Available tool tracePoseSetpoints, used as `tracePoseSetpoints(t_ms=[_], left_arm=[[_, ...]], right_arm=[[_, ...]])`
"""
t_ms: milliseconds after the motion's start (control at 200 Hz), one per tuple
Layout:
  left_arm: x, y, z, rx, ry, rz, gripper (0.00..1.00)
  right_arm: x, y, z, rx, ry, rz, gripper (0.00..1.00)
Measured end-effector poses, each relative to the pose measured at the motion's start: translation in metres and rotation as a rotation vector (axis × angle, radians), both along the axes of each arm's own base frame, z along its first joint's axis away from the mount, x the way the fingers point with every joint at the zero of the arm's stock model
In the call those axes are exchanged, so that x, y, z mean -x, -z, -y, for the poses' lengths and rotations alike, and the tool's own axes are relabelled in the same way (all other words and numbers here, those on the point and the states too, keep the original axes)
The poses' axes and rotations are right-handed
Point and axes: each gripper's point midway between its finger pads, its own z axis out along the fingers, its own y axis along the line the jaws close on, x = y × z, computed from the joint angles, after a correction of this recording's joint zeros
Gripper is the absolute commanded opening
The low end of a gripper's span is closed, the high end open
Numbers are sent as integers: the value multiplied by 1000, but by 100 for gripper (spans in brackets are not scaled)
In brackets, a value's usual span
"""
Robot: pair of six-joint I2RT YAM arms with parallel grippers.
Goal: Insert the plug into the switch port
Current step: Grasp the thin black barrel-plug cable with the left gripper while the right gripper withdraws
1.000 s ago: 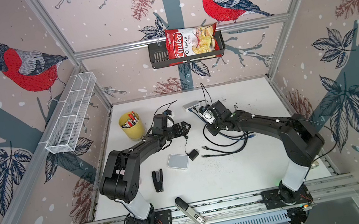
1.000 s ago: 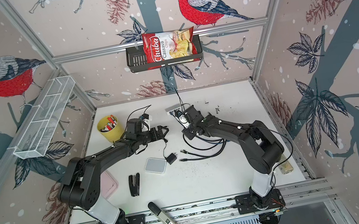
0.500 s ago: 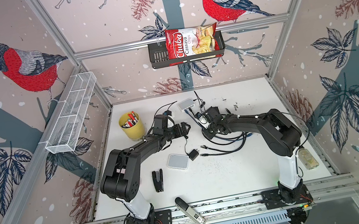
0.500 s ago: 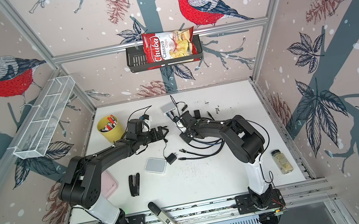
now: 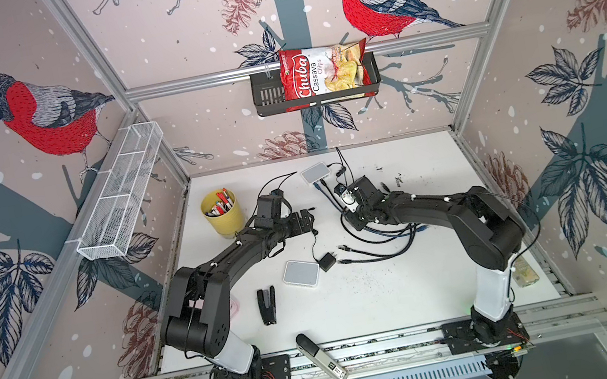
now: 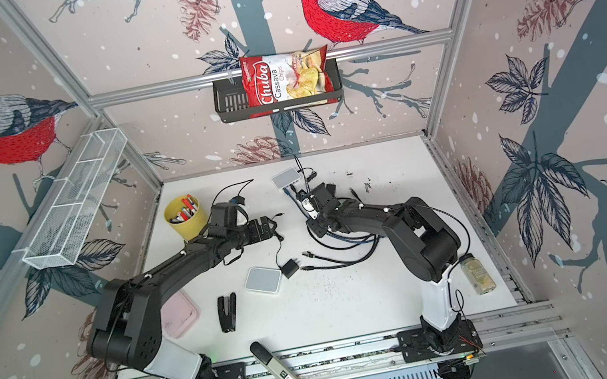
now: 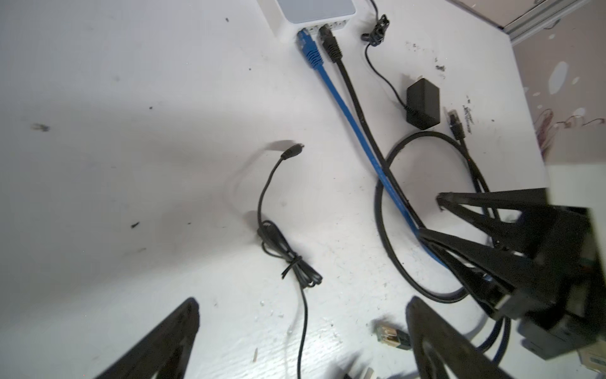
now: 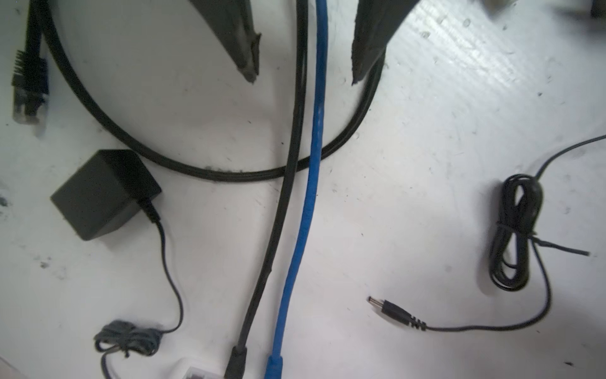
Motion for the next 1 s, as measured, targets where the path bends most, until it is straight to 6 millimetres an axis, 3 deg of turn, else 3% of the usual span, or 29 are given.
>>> tracePoseSetpoints(t_ms=[250,505,725,1001], left_arm=[[11,17,-15,-84,-47,-56,96],[-27,22,1,-126,-42,-52,91],[-54,30,20,-164,-2,-41,73],[-63,52,27,-217,23,-72,55]], right_arm=[[18,-20,-14,-61,-77,37,49],[21,-39,-17,-144,-67,73,48],[23,-56,-11,-226,-7,104,46],[19,-98,2,-356,68,196,47]])
